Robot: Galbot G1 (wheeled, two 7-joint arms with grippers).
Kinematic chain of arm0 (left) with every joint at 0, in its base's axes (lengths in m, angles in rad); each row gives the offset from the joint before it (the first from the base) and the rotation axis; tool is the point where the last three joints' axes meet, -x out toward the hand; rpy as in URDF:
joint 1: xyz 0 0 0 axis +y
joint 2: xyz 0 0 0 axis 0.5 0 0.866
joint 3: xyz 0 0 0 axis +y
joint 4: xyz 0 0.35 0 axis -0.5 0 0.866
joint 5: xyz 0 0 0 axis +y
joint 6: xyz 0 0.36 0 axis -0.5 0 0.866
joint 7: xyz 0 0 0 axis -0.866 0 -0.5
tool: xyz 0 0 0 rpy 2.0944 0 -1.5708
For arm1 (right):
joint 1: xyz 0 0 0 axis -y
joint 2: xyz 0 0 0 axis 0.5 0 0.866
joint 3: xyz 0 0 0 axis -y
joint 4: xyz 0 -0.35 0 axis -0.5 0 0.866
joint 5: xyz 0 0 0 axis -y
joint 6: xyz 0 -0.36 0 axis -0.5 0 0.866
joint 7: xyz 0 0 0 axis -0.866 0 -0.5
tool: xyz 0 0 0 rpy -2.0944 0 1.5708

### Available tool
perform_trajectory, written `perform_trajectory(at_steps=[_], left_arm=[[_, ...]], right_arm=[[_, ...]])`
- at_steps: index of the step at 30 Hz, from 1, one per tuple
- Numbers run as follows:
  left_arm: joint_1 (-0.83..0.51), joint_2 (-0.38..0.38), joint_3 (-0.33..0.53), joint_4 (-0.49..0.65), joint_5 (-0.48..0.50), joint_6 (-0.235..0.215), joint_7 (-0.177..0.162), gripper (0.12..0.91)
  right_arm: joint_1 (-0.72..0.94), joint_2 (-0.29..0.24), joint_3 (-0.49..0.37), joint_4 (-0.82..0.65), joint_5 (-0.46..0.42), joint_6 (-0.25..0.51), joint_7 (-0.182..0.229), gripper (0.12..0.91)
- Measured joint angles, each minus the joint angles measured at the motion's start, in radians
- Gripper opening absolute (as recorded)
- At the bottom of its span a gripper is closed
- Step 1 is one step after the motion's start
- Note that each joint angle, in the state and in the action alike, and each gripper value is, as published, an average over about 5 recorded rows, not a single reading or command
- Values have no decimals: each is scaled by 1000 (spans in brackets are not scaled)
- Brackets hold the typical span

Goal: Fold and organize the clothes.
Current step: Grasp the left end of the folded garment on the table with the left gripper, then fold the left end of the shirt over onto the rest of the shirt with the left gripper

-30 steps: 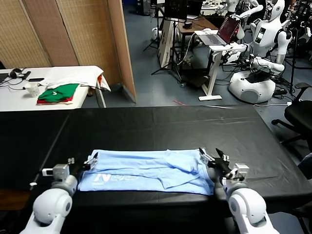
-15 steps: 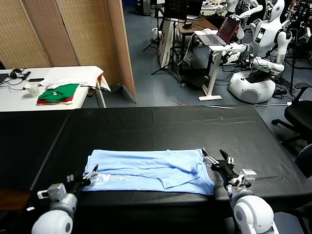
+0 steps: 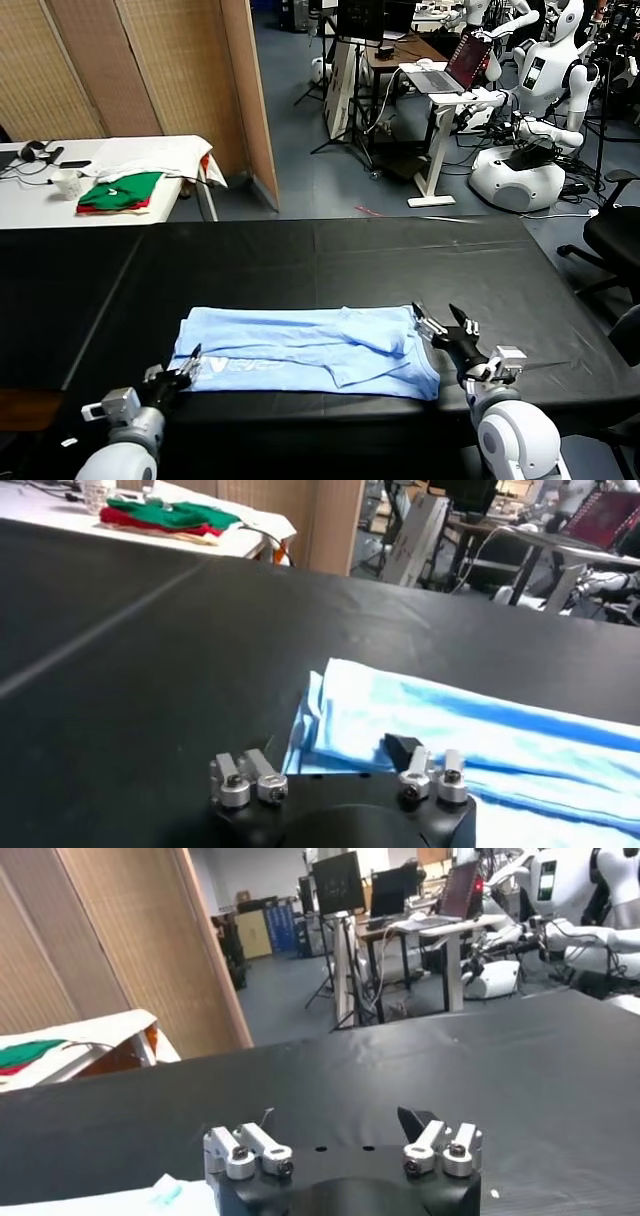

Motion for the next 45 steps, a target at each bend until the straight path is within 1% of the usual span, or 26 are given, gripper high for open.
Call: perform_trajectory(at_steps=[2, 4, 6, 7, 9, 12, 16, 18, 21, 27, 30, 33, 36, 38, 41, 45], left_arm=[[-4, -2, 3, 2, -9, 5, -2, 442], [-8, -3, 6, 7, -21, 10, -4, 322], [-11, -5, 9, 12, -35, 15, -6, 231], [-13, -5, 9, 14, -41, 18, -6, 200], [-15, -4, 11, 15, -39, 21, -4, 173], [-14, 6, 15, 16, 15, 4, 9, 172], [-6, 32, 14, 22, 143, -42, 29, 173], [-5, 53, 6, 29, 204, -66, 32, 173], [-8, 95, -16, 45, 262, -89, 31, 173], [5, 212, -83, 75, 323, -118, 20, 173], [18, 265, -110, 71, 323, -117, 7, 173], [26, 288, -115, 53, 310, -105, -2, 173], [31, 279, -99, 21, 296, -90, -9, 173], [34, 257, -75, -11, 282, -80, -14, 173], [37, 205, -18, -65, 245, -67, -22, 173], [30, 124, 80, -130, 185, -43, -35, 173]], right_arm=[[0, 3, -5, -2, -6, 2, -2, 907], [0, 8, -10, -1, -14, 3, -5, 907], [1, 12, -14, 1, -20, 4, -7, 907], [2, 13, -16, 1, -22, 4, -8, 907], [3, 15, -18, 2, -24, 4, -8, 907], [4, 15, -18, 2, -24, 5, -6, 907], [-1, 14, -15, 2, -23, 6, -3, 907], [-6, 15, -14, 3, -22, 7, -2, 907], [-11, 16, -13, 5, -22, 8, 0, 907], [-21, 27, -13, 8, -21, 11, 5, 907], [-26, 36, -13, 10, -23, 13, 6, 907], [-35, 42, -11, 13, -27, 18, 8, 907], [-47, 49, -8, 16, -36, 23, 9, 907], [-56, 54, -3, 18, -41, 26, 10, 907], [-72, 59, 8, 21, -43, 29, 12, 907], [-91, 62, 24, 23, -44, 31, 13, 907]])
